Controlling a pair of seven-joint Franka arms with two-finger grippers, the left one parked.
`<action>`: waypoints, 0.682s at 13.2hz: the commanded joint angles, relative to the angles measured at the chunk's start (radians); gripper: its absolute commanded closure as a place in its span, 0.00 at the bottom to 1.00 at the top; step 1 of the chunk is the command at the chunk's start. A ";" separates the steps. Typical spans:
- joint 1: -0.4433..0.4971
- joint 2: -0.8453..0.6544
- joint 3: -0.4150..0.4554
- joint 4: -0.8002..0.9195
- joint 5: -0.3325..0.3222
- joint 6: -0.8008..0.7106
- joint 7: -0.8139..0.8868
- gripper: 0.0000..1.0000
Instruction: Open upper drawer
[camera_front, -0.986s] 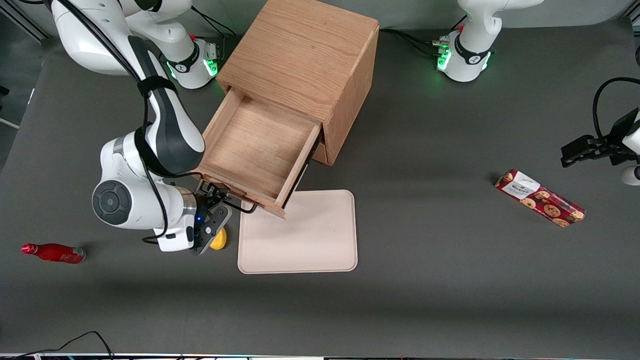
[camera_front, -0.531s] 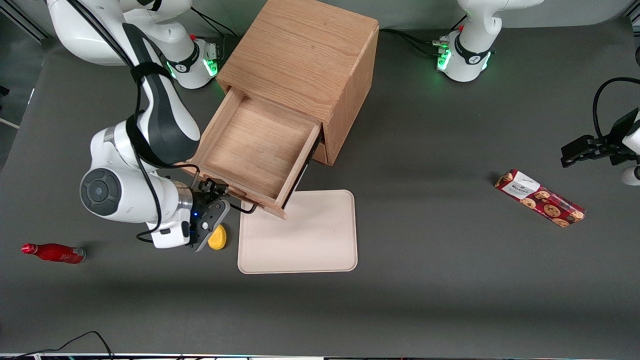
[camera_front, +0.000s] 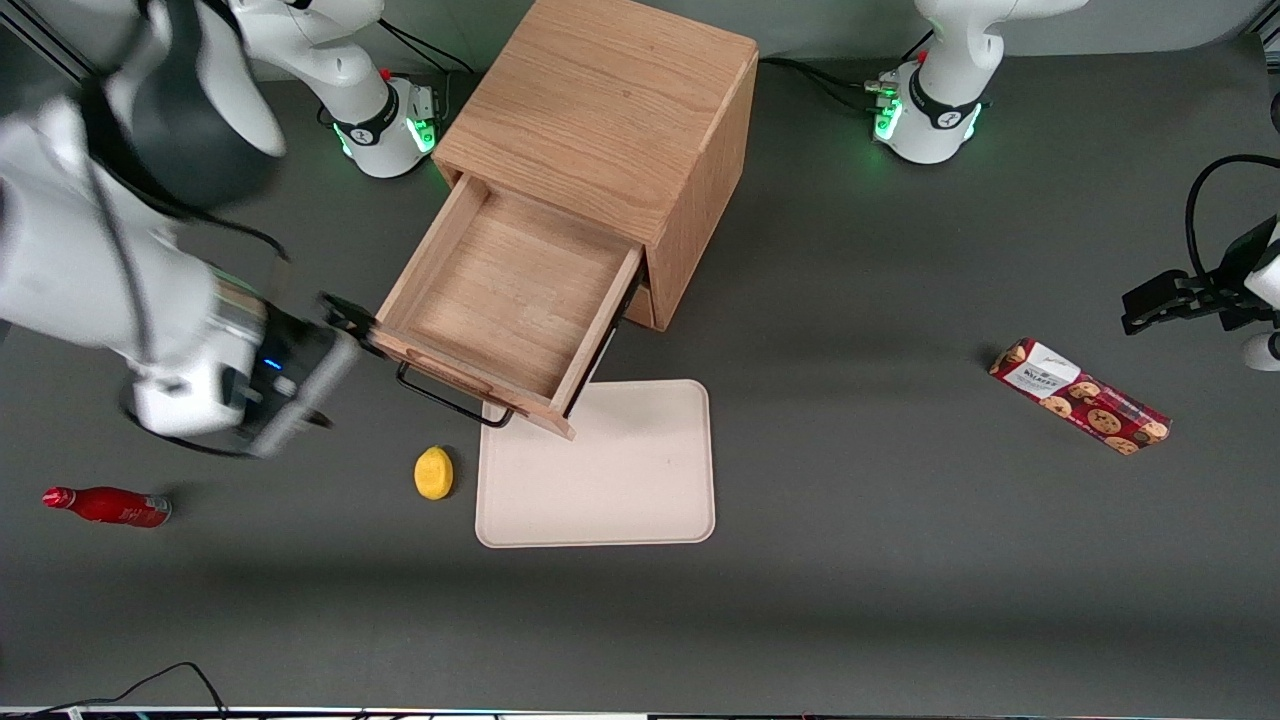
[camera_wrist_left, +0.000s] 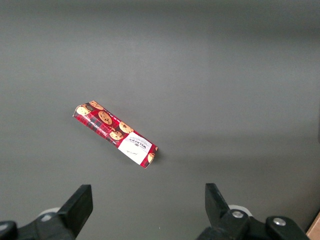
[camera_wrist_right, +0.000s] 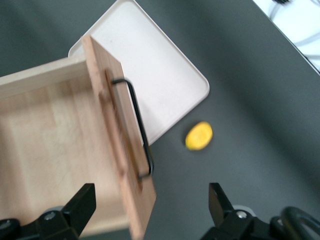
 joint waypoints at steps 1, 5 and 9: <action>0.001 -0.102 -0.015 -0.070 -0.073 -0.050 0.258 0.00; -0.046 -0.233 -0.010 -0.228 -0.126 -0.059 0.488 0.00; -0.184 -0.366 -0.002 -0.468 -0.187 0.077 0.501 0.00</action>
